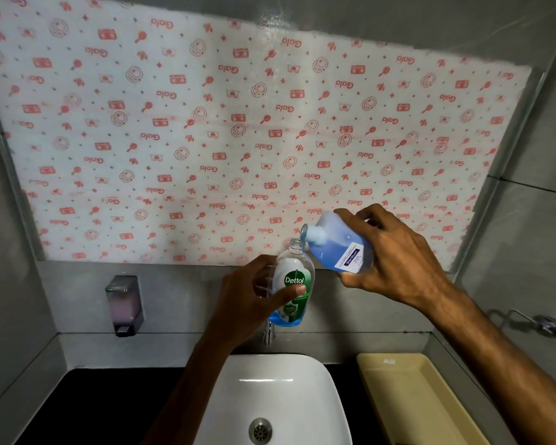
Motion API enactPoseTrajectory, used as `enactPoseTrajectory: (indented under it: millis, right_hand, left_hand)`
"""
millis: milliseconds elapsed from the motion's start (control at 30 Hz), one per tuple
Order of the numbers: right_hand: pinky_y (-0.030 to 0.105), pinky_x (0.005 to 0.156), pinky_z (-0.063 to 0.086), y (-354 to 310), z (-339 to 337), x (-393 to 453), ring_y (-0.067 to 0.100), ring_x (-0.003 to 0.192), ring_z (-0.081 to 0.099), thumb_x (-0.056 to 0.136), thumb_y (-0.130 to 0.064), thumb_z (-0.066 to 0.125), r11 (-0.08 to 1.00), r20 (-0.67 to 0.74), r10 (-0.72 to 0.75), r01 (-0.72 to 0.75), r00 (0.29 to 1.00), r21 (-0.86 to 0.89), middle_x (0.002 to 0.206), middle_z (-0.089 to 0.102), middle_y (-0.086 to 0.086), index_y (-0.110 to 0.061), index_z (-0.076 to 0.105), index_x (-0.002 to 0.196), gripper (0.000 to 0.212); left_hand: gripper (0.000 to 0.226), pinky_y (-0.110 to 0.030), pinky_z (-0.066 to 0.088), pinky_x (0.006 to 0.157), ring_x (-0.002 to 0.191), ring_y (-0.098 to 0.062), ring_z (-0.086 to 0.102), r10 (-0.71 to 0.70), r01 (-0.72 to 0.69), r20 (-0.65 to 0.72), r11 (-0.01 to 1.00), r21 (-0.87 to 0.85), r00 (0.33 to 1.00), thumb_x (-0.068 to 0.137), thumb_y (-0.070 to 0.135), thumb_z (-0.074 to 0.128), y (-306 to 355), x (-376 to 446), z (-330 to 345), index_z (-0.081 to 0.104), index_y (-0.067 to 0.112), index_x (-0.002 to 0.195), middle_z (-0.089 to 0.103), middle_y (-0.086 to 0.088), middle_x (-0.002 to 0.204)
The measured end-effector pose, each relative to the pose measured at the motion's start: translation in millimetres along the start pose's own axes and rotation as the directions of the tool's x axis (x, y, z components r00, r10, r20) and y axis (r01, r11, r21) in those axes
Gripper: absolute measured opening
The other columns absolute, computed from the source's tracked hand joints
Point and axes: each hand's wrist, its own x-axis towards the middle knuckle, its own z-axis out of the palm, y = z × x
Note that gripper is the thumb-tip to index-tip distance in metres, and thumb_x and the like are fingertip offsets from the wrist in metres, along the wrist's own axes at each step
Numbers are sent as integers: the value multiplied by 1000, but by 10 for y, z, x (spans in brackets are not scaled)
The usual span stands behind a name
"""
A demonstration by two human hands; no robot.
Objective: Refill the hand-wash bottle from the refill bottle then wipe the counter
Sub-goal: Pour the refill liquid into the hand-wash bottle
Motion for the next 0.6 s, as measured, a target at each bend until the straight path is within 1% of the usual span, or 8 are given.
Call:
enactPoseTrajectory:
  millis: [67, 133, 233, 333, 500, 600]
  right_hand:
    - [23, 65, 45, -2, -9, -2, 23, 93, 61, 64, -60, 81, 1000, 5, 1, -1, 1000, -16, 120, 54, 1, -29, 40, 149, 99]
    - [21, 67, 40, -3, -16, -3, 22, 93, 60, 64, -60, 80, 1000, 16, 3, -3, 1000, -26, 121, 53, 0, -31, 39, 149, 99]
    - [21, 68, 39, -4, -32, -8, 21, 95, 60, 65, -60, 79, 999, 31, 5, -4, 999, -41, 122, 53, 0, -31, 38, 150, 99]
    - [21, 67, 40, -9, -43, -7, 22, 94, 61, 64, -60, 80, 999, 31, 7, -6, 999, -42, 122, 53, 0, -30, 39, 149, 99]
    - [23, 67, 44, -18, -66, 5, 24, 93, 61, 64, -58, 80, 999, 33, 3, -1, 999, -47, 121, 53, 2, -31, 40, 148, 96]
    - [22, 68, 41, -23, -79, 8, 24, 95, 61, 64, -58, 79, 998, 32, 7, -5, 999, -60, 123, 53, 2, -32, 39, 148, 96]
  left_hand:
    - [49, -12, 58, 67, 87, 9, 69, -8, 8, 2, 1000, -8, 1000, 76, 43, 78, 7, -9, 4, 61, 21, 116, 70, 14, 103]
    - [50, -12, 58, 67, 87, 7, 70, -18, 18, 4, 1000, -9, 1000, 75, 45, 78, 9, -16, 5, 61, 22, 116, 70, 14, 103]
    - [45, -10, 57, 65, 88, 8, 70, -14, 14, 5, 1000, 5, 1000, 76, 45, 78, 19, -19, 6, 60, 27, 113, 69, 18, 100]
    - [45, -9, 56, 65, 88, 11, 69, -13, 12, 5, 1000, 11, 1000, 77, 42, 80, 19, -12, 9, 60, 26, 114, 69, 18, 99]
    - [48, -13, 59, 67, 87, 2, 72, -13, 13, -4, 1000, 6, 1000, 77, 43, 79, 12, -13, 12, 62, 22, 116, 72, 13, 102]
    - [50, -13, 59, 66, 90, 2, 72, -14, 14, 1, 1000, -14, 1000, 76, 47, 78, 23, -13, 9, 62, 22, 116, 72, 13, 99]
